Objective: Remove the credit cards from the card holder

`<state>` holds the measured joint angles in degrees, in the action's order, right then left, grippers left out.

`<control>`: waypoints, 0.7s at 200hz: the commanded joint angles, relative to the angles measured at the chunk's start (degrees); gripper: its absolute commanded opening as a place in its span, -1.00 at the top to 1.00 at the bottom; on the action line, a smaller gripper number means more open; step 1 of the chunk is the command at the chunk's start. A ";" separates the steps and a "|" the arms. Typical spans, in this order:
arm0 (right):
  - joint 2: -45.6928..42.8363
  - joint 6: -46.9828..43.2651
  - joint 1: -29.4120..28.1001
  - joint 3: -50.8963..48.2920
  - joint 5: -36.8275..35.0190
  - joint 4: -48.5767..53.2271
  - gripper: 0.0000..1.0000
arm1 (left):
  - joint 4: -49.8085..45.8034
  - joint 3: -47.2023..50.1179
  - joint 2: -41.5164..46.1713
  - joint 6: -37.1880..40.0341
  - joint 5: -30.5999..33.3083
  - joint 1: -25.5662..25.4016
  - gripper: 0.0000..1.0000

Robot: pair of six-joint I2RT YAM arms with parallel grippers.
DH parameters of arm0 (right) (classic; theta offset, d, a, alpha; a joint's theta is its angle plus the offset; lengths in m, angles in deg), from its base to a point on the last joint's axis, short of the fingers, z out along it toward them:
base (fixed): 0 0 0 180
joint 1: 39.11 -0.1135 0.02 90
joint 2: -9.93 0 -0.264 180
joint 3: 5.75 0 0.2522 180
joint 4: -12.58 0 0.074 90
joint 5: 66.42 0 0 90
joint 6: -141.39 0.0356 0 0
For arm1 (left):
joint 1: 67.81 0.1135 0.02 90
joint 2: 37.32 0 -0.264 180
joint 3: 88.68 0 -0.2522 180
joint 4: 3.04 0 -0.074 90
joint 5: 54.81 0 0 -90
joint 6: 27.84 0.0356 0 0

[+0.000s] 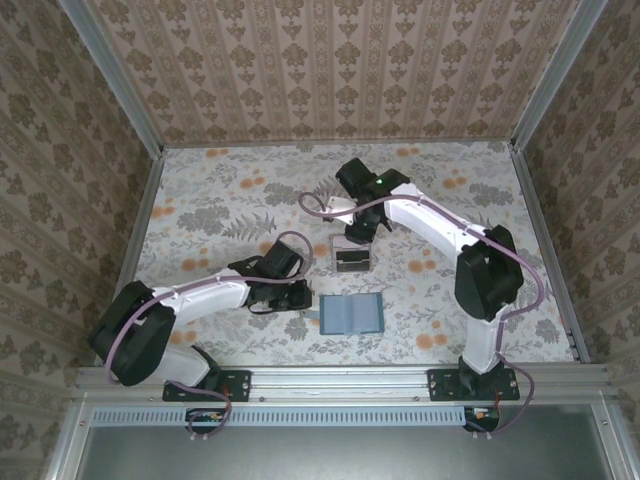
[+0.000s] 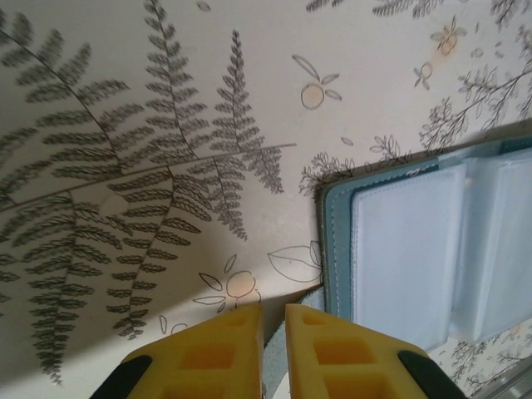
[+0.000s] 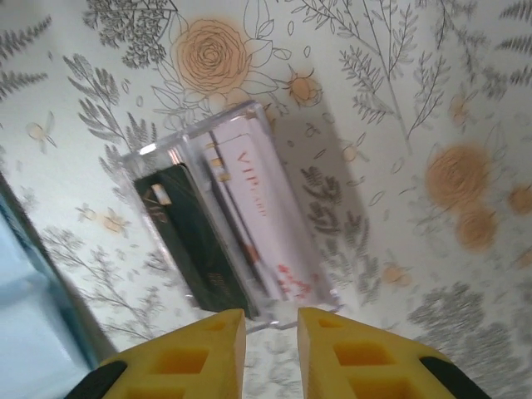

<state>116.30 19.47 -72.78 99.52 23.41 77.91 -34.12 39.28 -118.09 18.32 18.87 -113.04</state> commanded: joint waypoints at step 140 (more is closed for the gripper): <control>-21.30 63.97 -3.87 -32.69 19.17 -28.16 0.75 | -6.07 -5.11 -6.26 2.40 1.10 -4.16 0.84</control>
<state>97.11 73.78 -75.31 68.53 38.30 52.33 -36.76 36.09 -123.93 18.98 18.72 -116.60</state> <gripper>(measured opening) 0.128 0.082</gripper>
